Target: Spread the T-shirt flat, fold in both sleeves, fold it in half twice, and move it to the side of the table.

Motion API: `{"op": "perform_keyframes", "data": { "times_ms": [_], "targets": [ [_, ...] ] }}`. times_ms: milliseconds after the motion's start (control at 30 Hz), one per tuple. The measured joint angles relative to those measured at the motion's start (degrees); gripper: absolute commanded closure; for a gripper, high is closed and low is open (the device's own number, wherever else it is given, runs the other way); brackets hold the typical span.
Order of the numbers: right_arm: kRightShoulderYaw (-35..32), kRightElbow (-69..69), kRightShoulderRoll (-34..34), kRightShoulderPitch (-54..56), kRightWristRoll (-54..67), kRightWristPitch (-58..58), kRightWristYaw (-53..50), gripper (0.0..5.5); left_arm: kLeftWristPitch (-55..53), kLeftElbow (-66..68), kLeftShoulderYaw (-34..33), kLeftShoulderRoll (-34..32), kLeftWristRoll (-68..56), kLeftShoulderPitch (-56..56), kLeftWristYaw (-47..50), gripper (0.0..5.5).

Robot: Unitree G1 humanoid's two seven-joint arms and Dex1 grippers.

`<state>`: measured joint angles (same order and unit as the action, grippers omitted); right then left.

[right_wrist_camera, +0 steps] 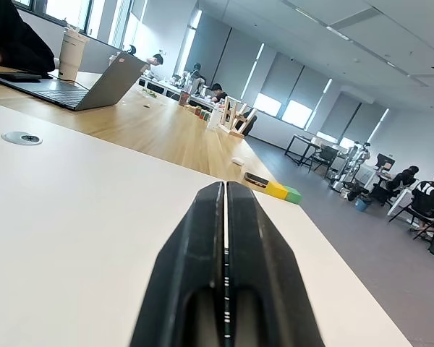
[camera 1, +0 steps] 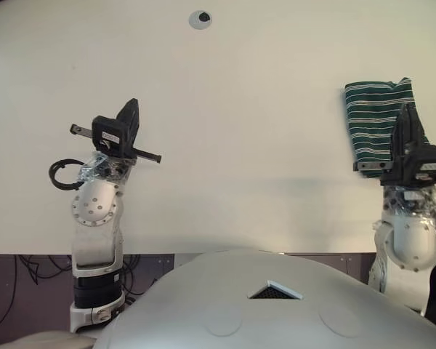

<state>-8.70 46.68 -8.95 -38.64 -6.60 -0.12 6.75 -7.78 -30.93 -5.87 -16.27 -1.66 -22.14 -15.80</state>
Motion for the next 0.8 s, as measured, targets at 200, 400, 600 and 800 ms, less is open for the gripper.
{"op": "perform_keyframes", "data": {
  "times_ms": [200, 400, 600, 800],
  "targets": [
    [0.4, 5.6, -0.1, -1.9, 1.1, 5.2, 0.5, 5.45, -3.3, -4.0, -2.7, -1.5, -1.3, -2.3, -0.8, 5.5],
    [3.0, 7.5, -0.7, 0.1, 2.2, 4.8, 1.9, 5.45, -3.4, -3.8, -2.3, -1.8, -1.7, -1.5, -1.0, 5.5],
    [1.8, -1.9, -1.0, 9.2, 1.6, 5.9, 1.3, 5.45, -1.4, 1.2, 0.9, -0.8, 0.3, 1.9, 0.1, 5.5],
    [1.9, -11.4, -1.5, 17.0, -0.2, 6.4, 1.2, 5.45, 0.4, 6.9, 2.0, 0.8, 1.4, 4.6, 1.9, 5.5]
  ]
}}
